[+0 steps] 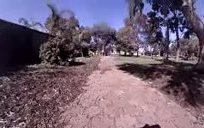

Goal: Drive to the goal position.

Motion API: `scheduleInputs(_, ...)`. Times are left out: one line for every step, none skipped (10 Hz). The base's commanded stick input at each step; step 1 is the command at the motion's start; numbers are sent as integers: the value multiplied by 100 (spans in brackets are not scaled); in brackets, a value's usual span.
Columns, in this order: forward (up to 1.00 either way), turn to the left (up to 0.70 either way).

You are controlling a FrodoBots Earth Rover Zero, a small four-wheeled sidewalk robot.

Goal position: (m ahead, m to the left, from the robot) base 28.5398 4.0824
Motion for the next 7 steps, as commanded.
scheduleInputs(70, 0)
scheduleInputs(70, 0)
scheduleInputs(70, 0)
scheduleInputs(70, 0)
scheduleInputs(70, 0)
scheduleInputs(70, 0)
scheduleInputs(70, 0)
